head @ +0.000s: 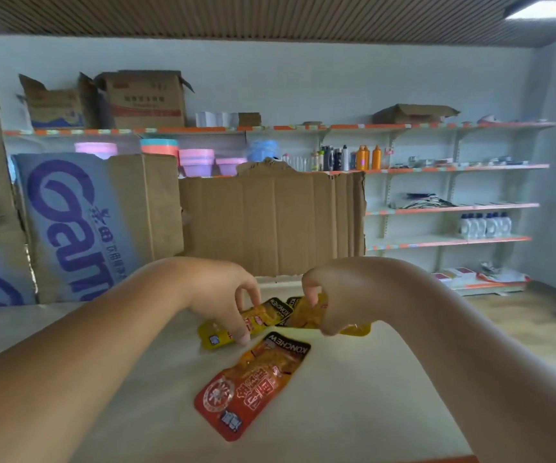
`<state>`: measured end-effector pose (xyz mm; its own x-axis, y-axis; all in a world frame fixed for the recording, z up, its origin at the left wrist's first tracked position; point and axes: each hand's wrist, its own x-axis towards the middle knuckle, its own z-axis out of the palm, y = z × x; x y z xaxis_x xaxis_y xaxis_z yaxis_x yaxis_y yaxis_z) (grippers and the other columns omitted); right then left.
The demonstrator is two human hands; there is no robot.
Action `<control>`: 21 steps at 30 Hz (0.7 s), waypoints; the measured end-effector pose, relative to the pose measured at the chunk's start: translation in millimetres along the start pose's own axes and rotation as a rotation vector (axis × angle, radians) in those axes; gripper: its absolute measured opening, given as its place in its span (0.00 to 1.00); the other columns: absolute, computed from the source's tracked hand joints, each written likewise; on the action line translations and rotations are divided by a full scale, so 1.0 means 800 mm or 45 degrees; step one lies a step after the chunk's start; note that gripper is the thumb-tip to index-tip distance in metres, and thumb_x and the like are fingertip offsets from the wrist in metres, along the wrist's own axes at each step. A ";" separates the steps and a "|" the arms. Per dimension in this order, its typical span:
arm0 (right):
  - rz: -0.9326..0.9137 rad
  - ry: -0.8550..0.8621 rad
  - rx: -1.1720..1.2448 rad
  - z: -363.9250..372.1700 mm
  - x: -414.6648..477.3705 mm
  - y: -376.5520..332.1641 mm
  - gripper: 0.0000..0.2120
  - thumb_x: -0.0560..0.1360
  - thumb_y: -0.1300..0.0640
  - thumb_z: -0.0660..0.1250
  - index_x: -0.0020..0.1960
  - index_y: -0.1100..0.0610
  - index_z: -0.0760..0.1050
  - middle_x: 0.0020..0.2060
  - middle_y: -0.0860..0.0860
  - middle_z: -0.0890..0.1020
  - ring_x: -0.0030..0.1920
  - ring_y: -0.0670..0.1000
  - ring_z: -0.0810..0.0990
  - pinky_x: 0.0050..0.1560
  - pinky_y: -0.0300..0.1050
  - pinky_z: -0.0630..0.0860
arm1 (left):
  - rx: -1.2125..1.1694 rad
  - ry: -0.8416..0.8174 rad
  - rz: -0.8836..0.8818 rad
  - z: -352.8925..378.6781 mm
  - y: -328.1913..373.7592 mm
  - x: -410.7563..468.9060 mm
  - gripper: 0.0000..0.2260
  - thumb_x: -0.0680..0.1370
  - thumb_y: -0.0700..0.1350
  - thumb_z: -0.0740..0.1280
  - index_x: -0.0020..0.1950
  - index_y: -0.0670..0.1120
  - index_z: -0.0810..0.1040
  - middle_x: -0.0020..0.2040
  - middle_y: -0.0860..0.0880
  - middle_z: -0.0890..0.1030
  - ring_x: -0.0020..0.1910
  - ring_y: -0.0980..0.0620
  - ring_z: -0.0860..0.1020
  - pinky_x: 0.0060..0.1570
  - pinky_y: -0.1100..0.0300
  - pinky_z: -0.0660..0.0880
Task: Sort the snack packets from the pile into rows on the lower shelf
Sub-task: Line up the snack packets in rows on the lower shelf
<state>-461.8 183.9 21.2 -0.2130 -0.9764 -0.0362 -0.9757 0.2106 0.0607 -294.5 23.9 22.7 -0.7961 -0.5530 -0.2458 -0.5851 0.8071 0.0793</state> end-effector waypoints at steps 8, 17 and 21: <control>0.137 0.024 0.104 0.001 -0.005 0.009 0.26 0.68 0.46 0.75 0.63 0.39 0.70 0.52 0.44 0.82 0.46 0.46 0.82 0.44 0.45 0.82 | 0.052 -0.004 -0.003 0.000 0.005 -0.010 0.34 0.69 0.54 0.81 0.73 0.63 0.72 0.60 0.61 0.79 0.53 0.59 0.78 0.51 0.59 0.77; 0.136 -0.108 0.072 0.001 -0.008 -0.004 0.36 0.74 0.65 0.69 0.77 0.42 0.65 0.46 0.38 0.72 0.40 0.45 0.77 0.31 0.34 0.73 | 0.275 -0.098 -0.059 -0.003 0.003 -0.019 0.37 0.75 0.36 0.69 0.76 0.69 0.67 0.76 0.56 0.70 0.64 0.50 0.74 0.48 0.59 0.76; 0.061 -0.106 -0.031 0.005 -0.008 -0.014 0.25 0.79 0.60 0.68 0.74 0.45 0.73 0.58 0.46 0.80 0.56 0.54 0.81 0.56 0.49 0.79 | 0.422 -0.139 -0.110 -0.001 0.010 -0.021 0.37 0.78 0.38 0.68 0.79 0.68 0.61 0.78 0.50 0.68 0.57 0.50 0.75 0.40 0.58 0.75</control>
<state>-449.9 188.1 17.2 -0.2640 -0.9576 -0.1154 -0.9629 0.2548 0.0885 -286.3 39.7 28.1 -0.7144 -0.6109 -0.3411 -0.5530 0.7917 -0.2597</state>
